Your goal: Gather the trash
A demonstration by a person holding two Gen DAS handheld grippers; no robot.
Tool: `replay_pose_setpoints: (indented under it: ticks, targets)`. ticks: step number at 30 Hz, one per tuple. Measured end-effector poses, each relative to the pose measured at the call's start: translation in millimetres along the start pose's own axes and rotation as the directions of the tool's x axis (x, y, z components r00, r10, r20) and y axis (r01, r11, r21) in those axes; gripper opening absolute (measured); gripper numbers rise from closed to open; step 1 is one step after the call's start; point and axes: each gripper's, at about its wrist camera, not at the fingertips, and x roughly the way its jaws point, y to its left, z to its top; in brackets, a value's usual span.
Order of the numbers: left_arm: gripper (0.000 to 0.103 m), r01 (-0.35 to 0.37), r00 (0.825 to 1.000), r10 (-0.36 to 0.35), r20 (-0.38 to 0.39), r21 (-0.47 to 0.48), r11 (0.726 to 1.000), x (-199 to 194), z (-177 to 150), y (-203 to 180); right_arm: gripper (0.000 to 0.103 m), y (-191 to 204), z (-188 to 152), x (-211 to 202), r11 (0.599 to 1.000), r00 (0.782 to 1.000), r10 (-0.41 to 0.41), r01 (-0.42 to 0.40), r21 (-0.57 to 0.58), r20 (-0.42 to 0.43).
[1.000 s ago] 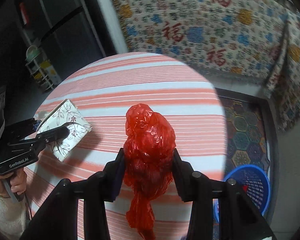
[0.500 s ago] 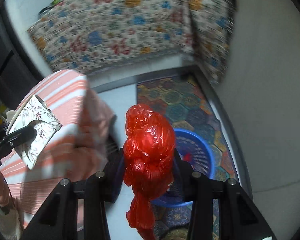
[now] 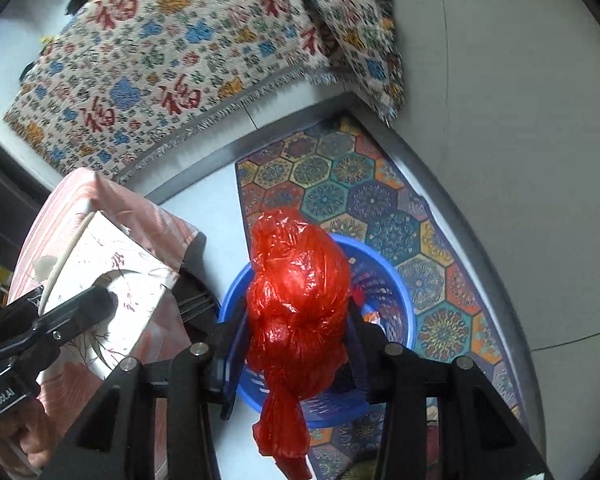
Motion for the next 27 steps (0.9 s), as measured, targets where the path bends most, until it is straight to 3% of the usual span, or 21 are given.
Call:
replay_pose_setpoints:
  ticks: [6,9,10,15,18,20,21,22,25,27]
  targets:
    - [0.046,-0.012,1.000,0.012,-0.024,0.009,1.000,25.7,-7.9,5.7,0.048,-13.0,-1.9,35.7,1.000,0.999,-0.005,0.007,0.027,-0.044]
    - [0.068,-0.011,0.999,0.011,-0.034,-0.017,1.000,38.5,-9.0,10.4,0.057,-20.8,-4.9,50.4,0.999,0.998,-0.014,0.016,0.041,-0.059]
    - [0.069,-0.012,0.999,0.011,-0.031,-0.021,1.000,40.4,-8.9,11.0,0.063,-24.1,-5.8,53.6,0.999,0.998,-0.019,0.022,0.046,-0.057]
    - [0.072,-0.009,1.000,0.008,-0.024,-0.019,1.000,40.3,-7.9,9.9,0.065,-36.0,-8.1,55.3,0.998,0.999,-0.016,0.020,0.068,-0.047]
    - [0.081,-0.025,1.000,0.025,0.000,-0.009,1.000,25.9,-7.4,2.8,0.066,-40.7,-7.6,42.4,0.996,1.000,-0.023,0.024,0.085,-0.020]
    - [0.088,-0.030,0.999,0.030,0.023,0.001,1.000,8.3,-7.1,-4.5,0.076,-38.1,-7.5,25.7,0.996,0.999,-0.035,0.034,0.082,0.008]
    - [0.092,-0.032,0.999,0.032,0.034,0.009,0.999,-4.1,-6.6,-9.3,0.087,-35.4,-7.8,15.4,0.996,0.999,-0.044,0.043,0.076,0.021]
    - [0.100,-0.031,0.999,0.030,0.040,0.017,0.999,-17.7,-7.5,-14.0,0.088,-32.1,-8.8,1.8,0.997,0.998,-0.056,0.054,0.062,0.035]
    - [0.103,-0.006,0.999,0.004,0.039,0.042,0.999,-58.4,-12.2,-24.6,0.088,-18.4,-19.3,-44.4,0.996,0.994,-0.092,0.091,0.017,0.058]
    - [0.103,-0.051,0.998,0.049,0.029,0.062,0.997,-86.4,-21.4,-32.4,0.090,-12.8,-34.1,-81.2,0.994,0.990,-0.107,0.106,0.015,0.089]
